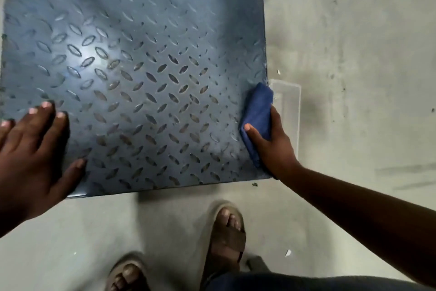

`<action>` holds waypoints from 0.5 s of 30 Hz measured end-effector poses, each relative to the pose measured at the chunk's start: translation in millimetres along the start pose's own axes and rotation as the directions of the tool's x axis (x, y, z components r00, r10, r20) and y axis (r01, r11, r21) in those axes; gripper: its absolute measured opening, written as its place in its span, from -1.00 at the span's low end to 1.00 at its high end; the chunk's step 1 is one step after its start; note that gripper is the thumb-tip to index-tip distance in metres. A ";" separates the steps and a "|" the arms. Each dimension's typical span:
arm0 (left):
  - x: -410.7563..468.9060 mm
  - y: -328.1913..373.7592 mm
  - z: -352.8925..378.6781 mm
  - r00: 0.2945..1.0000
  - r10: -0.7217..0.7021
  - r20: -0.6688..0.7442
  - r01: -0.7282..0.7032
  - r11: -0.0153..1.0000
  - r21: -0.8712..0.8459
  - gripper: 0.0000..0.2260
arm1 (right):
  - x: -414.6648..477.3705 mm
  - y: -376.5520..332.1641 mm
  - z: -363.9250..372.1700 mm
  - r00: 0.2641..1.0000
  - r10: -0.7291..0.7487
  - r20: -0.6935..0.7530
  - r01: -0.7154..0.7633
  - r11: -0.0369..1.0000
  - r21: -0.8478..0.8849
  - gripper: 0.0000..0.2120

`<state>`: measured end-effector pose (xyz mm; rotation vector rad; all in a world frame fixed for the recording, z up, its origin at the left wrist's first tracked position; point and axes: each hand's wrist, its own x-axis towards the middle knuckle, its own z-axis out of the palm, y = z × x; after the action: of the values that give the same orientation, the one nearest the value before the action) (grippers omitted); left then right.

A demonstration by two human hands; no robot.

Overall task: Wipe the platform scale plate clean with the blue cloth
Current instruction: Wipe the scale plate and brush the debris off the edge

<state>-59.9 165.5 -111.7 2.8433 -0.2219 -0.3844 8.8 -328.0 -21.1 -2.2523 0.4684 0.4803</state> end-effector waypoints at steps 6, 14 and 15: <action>2.0 12.1 -6.0 0.996 0.012 -0.083 -0.011 1.000 0.009 -0.18 | -27.8 19.3 -8.0 0.995 0.052 0.079 -0.048 0.997 -0.052 -0.29; 4.0 35.5 -29.4 0.989 0.013 -0.147 -0.013 1.000 -0.003 -0.15 | 100.1 -49.0 -20.8 0.997 -0.070 0.017 0.072 0.993 -0.095 -0.30; 4.9 34.2 -28.5 0.992 0.008 -0.125 -0.006 1.000 0.010 -0.14 | 127.9 -61.1 -23.5 0.991 -0.130 -0.021 0.127 0.986 -0.107 -0.27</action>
<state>-51.2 138.8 -76.8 2.8627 -0.2092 -0.2031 152.2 -329.8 -29.6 -2.3759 0.3153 0.4165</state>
